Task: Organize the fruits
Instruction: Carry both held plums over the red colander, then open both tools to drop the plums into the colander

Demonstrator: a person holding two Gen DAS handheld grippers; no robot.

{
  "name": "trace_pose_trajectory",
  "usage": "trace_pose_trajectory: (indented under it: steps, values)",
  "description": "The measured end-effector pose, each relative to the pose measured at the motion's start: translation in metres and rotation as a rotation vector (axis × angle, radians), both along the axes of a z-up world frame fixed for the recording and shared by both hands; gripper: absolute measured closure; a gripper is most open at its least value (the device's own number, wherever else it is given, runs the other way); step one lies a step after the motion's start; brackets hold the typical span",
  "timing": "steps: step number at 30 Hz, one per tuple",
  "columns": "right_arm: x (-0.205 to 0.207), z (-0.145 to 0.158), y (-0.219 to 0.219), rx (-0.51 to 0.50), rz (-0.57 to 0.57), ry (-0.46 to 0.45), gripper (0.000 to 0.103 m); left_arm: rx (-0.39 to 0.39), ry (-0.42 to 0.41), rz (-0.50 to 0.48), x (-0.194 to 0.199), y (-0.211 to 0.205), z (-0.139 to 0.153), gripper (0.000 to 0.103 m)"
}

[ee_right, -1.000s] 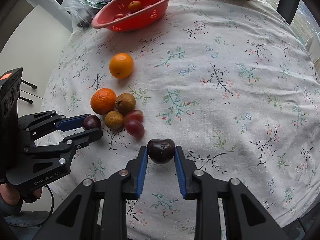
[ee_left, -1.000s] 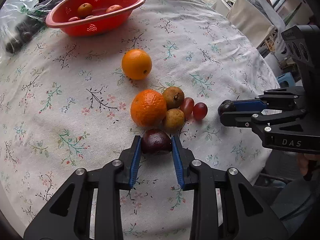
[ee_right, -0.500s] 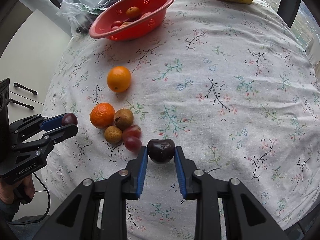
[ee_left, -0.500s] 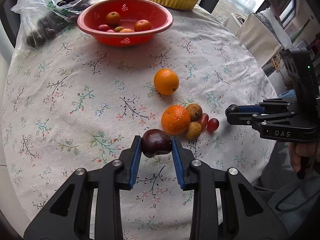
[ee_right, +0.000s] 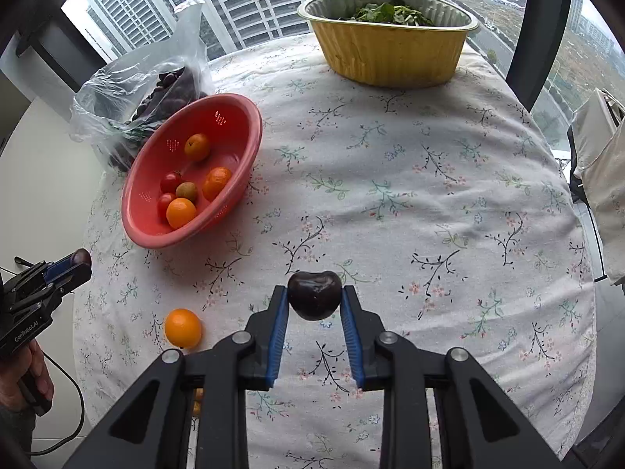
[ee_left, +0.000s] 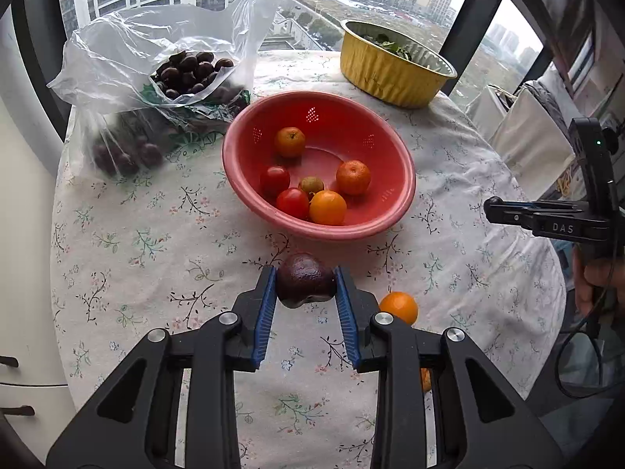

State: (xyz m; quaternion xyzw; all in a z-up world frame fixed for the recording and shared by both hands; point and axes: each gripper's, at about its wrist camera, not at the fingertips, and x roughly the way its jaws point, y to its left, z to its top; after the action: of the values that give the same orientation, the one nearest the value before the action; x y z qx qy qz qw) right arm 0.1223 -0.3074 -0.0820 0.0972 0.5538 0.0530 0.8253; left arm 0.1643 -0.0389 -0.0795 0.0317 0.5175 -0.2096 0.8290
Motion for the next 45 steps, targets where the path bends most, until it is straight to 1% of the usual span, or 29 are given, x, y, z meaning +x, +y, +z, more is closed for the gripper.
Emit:
trace_pose_trajectory:
  steps: [4,7,12,16,20,27,35,43,44,45]
  values:
    - [0.048,0.019,0.026,0.021,0.061,-0.054,0.073,0.004,-0.016,-0.001,0.038,-0.015,0.005,0.075]
    - [0.078,0.023,0.052,0.026,0.12,-0.066,0.073,0.005,-0.01,-0.004,0.065,-0.032,-0.002,0.075]
    - [0.115,0.015,0.088,0.028,0.199,-0.048,0.073,0.017,0.033,-0.022,0.097,-0.057,-0.025,0.075]
    - [0.131,-0.001,0.1,0.023,0.232,-0.012,0.073,0.014,0.06,-0.017,0.107,-0.065,-0.044,0.075]
    - [0.138,-0.017,0.099,0.024,0.229,0.027,0.073,0.027,0.069,-0.027,0.113,-0.071,-0.057,0.075]
    - [0.148,-0.03,0.099,0.017,0.241,0.044,0.073,0.038,0.082,-0.024,0.123,-0.073,-0.073,0.074]
    - [0.153,-0.038,0.103,-0.002,0.256,0.062,0.073,0.044,0.087,-0.021,0.126,-0.075,-0.08,0.074]
    - [0.154,-0.043,0.103,-0.007,0.248,0.076,0.073,0.053,0.084,-0.018,0.123,-0.074,-0.079,0.073]
    - [0.155,-0.044,0.104,-0.006,0.248,0.077,0.073,0.054,0.083,-0.017,0.123,-0.074,-0.079,0.072]
    - [0.155,-0.044,0.105,-0.005,0.251,0.078,0.072,0.05,0.081,-0.015,0.122,-0.074,-0.078,0.062]
